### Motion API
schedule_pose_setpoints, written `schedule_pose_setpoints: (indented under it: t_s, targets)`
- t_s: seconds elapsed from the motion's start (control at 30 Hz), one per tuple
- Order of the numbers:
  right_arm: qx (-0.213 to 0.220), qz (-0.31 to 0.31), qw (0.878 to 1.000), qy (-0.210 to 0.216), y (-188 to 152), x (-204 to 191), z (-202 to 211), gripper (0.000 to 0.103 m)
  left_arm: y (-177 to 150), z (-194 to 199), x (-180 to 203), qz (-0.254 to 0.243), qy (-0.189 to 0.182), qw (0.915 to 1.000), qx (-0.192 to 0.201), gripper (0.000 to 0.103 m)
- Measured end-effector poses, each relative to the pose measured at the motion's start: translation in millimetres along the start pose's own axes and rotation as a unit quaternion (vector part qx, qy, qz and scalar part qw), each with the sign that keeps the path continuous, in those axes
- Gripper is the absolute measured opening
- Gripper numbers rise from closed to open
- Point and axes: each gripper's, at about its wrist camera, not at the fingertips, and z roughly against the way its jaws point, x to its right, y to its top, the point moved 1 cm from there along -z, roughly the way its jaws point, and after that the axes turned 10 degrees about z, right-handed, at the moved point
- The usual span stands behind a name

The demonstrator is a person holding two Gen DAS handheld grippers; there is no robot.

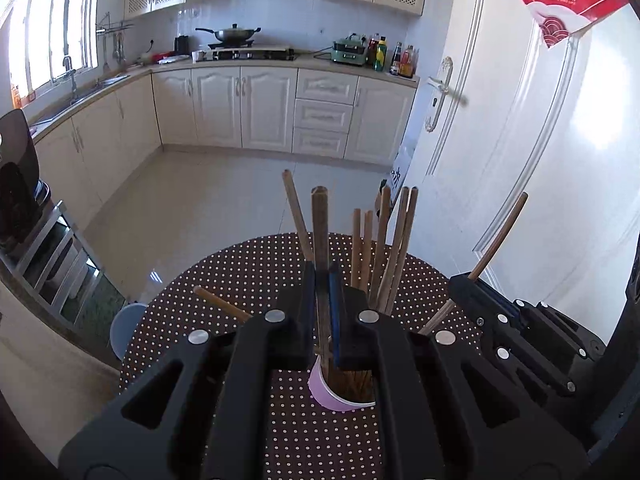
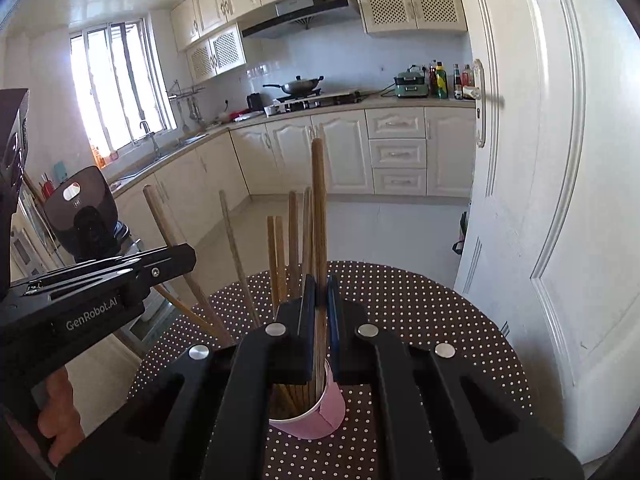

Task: Organize utensils
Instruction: 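Open the left tool to release the chopstick into the pink cup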

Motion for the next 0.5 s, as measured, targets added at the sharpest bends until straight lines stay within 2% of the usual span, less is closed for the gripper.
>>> schedule_pose_setpoints:
  t_s: [0.2, 0.37, 0.43, 0.5]
  targets:
    - [-0.019, -0.003, 1.000, 0.007, -2.5, 1.1, -7.3, 0.006, -3.5, -9.0, 4.0, -0.008, -0.003, 0.9999, -0.010, 0.007]
    - [-0.030, 0.004, 1.000, 0.008, -0.7, 0.0, -7.0, 0.007, -5.9, -9.6, 5.2, -0.018, -0.001, 0.9998, 0.000, 0.008]
    - [-0.031, -0.003, 0.999, 0.010, -0.2, 1.6, -5.3, 0.012, -6.8, -8.0, 5.3, -0.022, -0.002, 0.9998, 0.000, 0.008]
    - [-0.031, -0.012, 0.999, 0.011, -0.9, 3.9, -3.2, 0.025, -7.1, -6.5, 5.5, -0.025, -0.001, 0.9997, -0.001, 0.008]
